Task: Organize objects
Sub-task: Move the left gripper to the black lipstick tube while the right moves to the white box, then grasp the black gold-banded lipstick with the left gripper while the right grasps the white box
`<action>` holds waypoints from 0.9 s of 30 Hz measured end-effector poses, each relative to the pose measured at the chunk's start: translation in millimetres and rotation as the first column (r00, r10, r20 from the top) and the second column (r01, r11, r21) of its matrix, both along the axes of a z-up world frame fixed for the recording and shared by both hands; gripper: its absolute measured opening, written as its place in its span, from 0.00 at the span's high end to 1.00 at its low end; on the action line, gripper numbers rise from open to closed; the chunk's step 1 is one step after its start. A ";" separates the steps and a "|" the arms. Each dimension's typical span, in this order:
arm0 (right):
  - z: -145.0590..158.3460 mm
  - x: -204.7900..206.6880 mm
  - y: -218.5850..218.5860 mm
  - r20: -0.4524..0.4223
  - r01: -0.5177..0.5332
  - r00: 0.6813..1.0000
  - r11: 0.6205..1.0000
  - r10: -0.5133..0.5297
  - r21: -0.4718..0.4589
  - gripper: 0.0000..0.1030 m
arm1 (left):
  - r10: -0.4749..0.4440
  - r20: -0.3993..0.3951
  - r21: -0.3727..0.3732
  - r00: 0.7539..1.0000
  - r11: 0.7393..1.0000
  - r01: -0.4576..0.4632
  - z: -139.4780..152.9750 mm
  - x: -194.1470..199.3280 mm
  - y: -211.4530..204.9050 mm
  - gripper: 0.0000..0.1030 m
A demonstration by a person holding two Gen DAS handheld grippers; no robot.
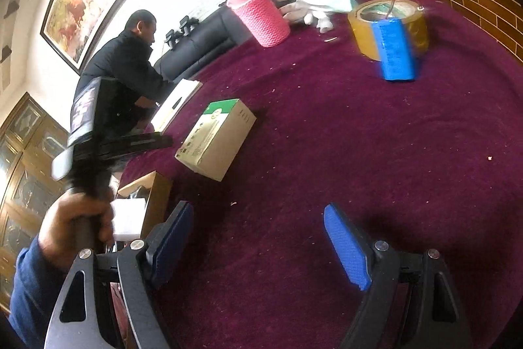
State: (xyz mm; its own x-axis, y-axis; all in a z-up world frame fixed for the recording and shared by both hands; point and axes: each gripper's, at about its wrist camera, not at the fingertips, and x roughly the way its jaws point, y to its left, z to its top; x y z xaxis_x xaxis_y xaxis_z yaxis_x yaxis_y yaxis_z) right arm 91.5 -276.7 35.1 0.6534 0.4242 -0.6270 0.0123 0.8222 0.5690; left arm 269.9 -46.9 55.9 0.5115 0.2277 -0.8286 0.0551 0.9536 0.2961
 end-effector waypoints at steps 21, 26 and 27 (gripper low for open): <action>5.7 -6.0 -14.6 0.020 0.051 0.998 0.996 -0.052 0.068 0.16 | -0.094 -0.156 -0.155 0.983 0.986 0.069 -36.0 23.0 -28.5 0.45; 4.8 -6.2 -16.5 0.022 0.060 0.998 0.996 -0.061 0.059 0.16 | -0.103 -0.173 -0.256 0.979 0.965 0.056 -37.7 25.2 -26.0 0.83; 4.4 -5.9 -18.0 0.020 0.066 0.998 0.996 -0.067 0.053 0.16 | -0.105 -0.169 -0.245 0.980 0.968 0.061 -36.9 22.2 -29.0 0.83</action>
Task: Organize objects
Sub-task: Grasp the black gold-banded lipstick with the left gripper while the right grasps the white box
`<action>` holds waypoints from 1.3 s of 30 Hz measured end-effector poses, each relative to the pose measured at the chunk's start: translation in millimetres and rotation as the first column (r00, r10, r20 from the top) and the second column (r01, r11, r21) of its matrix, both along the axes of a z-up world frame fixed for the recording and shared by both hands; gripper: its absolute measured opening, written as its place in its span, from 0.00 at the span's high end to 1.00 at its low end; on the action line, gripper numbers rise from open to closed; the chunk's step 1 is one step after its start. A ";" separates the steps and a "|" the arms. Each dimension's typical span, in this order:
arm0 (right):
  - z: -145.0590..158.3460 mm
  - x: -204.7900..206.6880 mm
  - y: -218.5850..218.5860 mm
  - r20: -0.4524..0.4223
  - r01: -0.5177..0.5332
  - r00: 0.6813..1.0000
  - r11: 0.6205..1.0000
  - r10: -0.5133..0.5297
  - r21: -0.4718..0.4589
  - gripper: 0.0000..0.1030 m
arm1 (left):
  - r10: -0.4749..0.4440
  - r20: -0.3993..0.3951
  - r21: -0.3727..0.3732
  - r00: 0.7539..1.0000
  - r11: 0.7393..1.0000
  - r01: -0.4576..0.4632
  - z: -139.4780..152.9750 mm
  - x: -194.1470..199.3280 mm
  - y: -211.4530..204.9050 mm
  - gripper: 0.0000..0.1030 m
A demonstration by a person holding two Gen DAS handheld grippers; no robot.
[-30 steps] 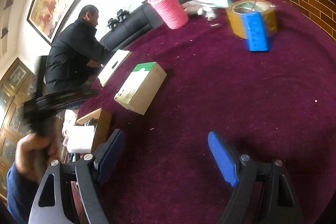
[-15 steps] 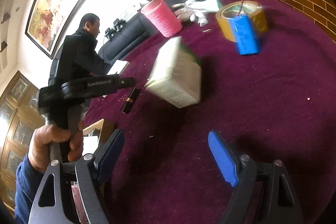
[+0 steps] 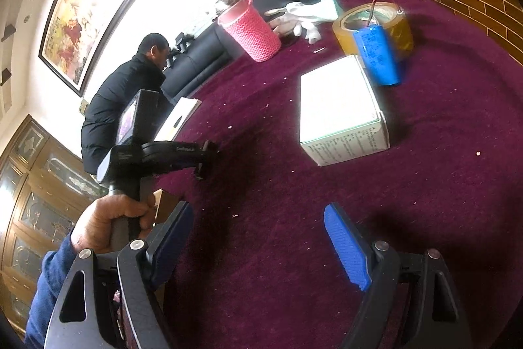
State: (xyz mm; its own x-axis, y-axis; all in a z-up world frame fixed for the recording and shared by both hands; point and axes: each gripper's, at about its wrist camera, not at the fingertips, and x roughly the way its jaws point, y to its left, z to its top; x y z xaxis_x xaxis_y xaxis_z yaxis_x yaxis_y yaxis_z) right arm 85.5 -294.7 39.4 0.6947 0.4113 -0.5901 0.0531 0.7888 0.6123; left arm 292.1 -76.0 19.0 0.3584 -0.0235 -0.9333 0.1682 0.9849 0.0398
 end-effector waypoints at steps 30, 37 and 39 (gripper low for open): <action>-33.6 119.3 -4.3 -0.237 -0.055 0.968 0.846 -0.086 -0.530 0.24 | -0.130 0.234 -0.096 0.964 0.983 0.156 -4.8 -224.3 -18.8 0.83; -26.7 69.9 -3.2 -0.140 0.006 0.987 0.884 -0.081 -0.467 0.26 | -0.149 0.274 -0.070 0.950 0.982 0.175 -6.5 -224.8 -21.1 0.83; -19.6 50.8 -3.5 -0.124 -0.004 0.991 0.911 -0.052 -0.412 0.26 | -0.148 0.277 -0.077 0.949 0.981 0.176 -6.4 -224.1 -20.0 0.83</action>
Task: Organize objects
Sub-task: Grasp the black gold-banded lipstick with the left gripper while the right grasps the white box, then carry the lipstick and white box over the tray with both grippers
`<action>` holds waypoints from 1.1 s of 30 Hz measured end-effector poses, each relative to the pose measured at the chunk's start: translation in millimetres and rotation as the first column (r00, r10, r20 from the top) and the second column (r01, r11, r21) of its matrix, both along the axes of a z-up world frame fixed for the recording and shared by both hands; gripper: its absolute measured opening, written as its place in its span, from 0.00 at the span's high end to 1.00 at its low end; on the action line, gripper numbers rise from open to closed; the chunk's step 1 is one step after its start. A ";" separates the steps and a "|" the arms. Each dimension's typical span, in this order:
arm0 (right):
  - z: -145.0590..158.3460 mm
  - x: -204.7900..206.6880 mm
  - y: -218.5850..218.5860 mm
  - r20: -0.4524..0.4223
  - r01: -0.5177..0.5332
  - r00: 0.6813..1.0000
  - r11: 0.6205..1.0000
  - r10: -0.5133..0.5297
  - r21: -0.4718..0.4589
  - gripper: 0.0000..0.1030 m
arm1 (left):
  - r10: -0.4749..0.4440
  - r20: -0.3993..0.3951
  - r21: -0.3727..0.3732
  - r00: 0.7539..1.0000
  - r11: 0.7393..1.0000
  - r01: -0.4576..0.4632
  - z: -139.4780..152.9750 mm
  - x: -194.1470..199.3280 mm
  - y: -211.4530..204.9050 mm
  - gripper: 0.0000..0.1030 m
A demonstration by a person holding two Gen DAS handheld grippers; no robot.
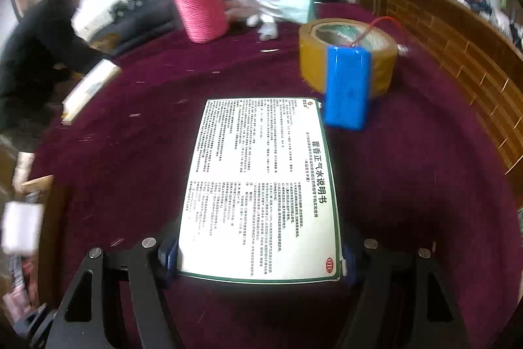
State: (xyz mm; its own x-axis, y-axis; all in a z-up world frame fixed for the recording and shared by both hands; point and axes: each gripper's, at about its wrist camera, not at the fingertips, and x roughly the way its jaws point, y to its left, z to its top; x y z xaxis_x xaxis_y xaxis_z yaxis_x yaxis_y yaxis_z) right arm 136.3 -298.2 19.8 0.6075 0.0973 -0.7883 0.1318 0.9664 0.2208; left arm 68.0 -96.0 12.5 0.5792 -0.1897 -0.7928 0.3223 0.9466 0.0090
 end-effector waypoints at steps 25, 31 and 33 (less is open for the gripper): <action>9.9 -142.7 -18.9 0.071 0.028 0.997 0.990 -0.038 0.137 0.25 | -0.011 -0.007 -0.057 1.000 0.998 0.010 14.2 -29.9 7.0 0.84; 17.1 -153.1 -12.2 0.091 0.008 0.996 0.990 -0.021 0.142 0.25 | -0.011 0.018 -0.065 1.000 0.998 0.012 27.5 -46.8 14.7 0.84; 20.1 -155.8 -8.0 0.097 -0.001 0.995 0.990 -0.013 0.143 0.25 | -0.008 0.028 -0.070 1.000 0.998 0.010 32.0 -51.8 17.6 0.84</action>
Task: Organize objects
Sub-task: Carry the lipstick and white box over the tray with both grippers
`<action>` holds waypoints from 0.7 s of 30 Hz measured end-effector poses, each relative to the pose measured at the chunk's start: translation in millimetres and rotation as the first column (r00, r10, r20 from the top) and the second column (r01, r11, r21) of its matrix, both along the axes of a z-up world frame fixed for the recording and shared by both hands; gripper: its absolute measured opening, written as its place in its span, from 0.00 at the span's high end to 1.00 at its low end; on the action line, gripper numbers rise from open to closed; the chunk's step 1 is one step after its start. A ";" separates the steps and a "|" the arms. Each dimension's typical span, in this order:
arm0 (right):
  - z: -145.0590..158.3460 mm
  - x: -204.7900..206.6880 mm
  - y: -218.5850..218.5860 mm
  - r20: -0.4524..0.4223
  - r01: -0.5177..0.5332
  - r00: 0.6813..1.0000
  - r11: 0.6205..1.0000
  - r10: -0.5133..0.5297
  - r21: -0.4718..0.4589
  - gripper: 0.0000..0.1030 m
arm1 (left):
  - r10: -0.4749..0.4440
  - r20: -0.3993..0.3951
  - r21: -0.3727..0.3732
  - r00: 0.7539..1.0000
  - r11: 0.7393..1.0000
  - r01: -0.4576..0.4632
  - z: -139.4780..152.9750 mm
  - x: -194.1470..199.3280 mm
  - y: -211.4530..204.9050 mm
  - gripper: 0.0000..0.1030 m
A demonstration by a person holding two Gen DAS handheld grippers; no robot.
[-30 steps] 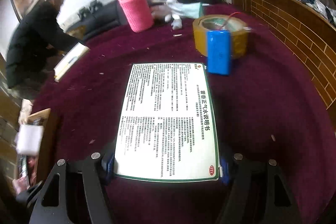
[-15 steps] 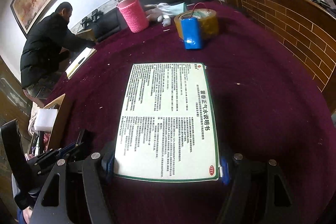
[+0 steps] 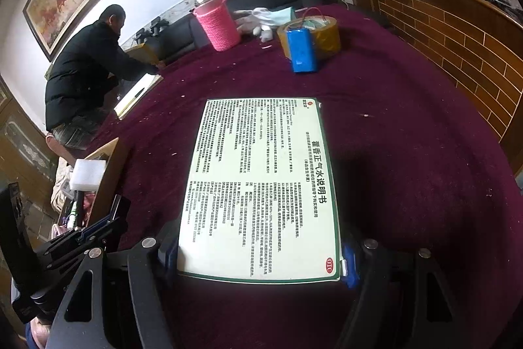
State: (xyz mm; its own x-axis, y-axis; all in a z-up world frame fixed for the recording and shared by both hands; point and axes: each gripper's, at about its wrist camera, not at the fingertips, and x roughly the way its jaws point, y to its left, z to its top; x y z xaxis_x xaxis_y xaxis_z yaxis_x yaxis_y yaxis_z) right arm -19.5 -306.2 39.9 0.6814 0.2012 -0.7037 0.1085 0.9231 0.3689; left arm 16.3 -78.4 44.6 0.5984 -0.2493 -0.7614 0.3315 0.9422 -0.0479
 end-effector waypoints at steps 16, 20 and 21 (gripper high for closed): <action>24.2 2.7 72.9 0.034 -0.144 0.989 0.990 0.144 -0.010 0.25 | 0.065 0.086 -0.131 0.994 0.990 -0.054 54.1 -36.0 68.3 0.83; 30.4 7.6 99.0 0.038 -0.188 0.981 0.982 0.189 -0.018 0.25 | 0.105 0.112 -0.168 0.988 0.982 -0.085 68.2 -43.8 97.9 0.83; 31.9 9.2 105.9 0.039 -0.202 0.979 0.979 0.202 -0.018 0.25 | 0.112 0.115 -0.172 0.987 0.981 -0.091 69.9 -44.5 103.1 0.83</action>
